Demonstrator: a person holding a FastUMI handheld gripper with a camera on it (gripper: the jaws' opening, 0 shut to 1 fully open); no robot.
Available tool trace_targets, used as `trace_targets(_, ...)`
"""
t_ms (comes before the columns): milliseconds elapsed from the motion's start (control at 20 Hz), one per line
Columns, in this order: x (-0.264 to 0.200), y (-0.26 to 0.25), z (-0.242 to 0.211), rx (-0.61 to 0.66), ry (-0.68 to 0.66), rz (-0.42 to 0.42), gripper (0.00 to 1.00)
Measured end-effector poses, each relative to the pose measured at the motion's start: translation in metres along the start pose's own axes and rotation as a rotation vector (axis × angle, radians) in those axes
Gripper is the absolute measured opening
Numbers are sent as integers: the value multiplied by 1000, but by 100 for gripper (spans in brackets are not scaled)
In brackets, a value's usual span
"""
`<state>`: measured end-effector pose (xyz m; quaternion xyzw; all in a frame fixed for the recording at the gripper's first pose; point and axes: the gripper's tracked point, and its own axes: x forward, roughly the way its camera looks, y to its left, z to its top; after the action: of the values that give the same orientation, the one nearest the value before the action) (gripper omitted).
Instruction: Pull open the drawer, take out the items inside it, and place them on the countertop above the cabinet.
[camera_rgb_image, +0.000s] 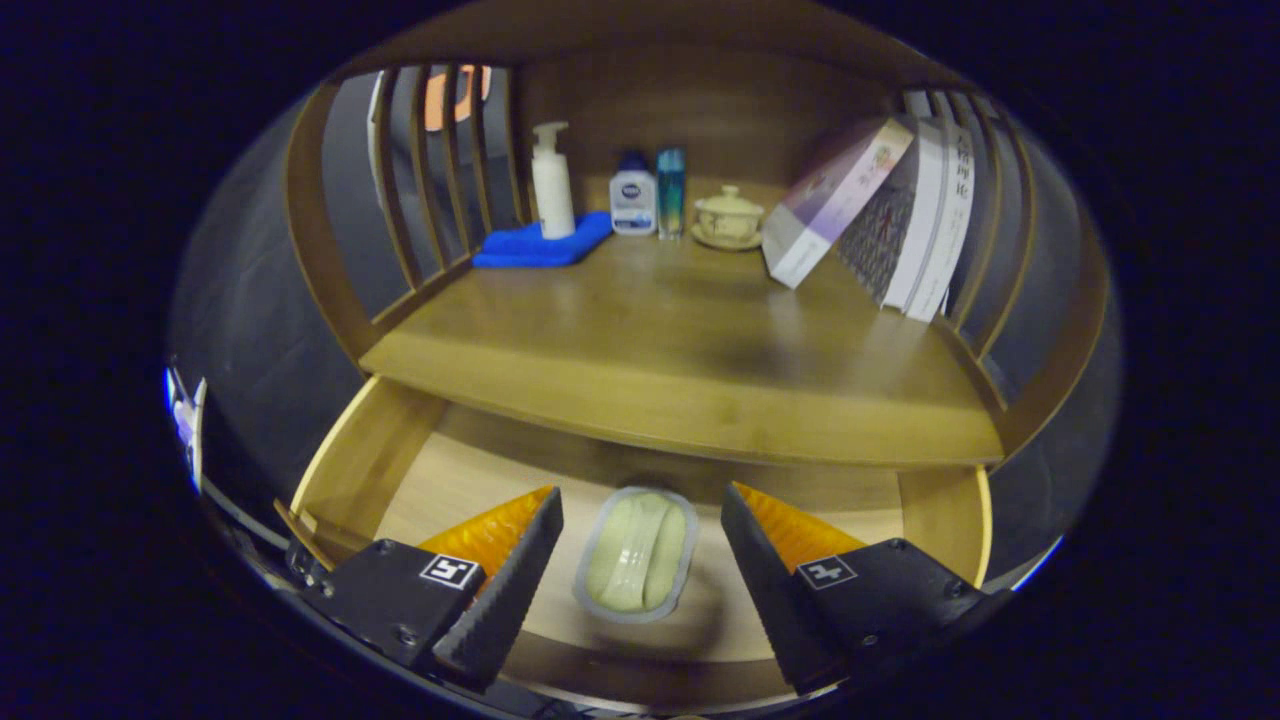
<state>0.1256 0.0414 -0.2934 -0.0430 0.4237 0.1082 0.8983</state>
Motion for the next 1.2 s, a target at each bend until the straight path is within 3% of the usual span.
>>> trace_targets(450,39,-6,-28,36,255,-23,85)
trace_targets(750,48,-4,-40,40,325,-48,57)
trace_targets(800,49,-6,-42,32,324,-58,44)
trace_targets(1000,41,-6,-41,49,313,-38,22)
trace_targets(1200,24,-9,-37,56,304,-31,22)
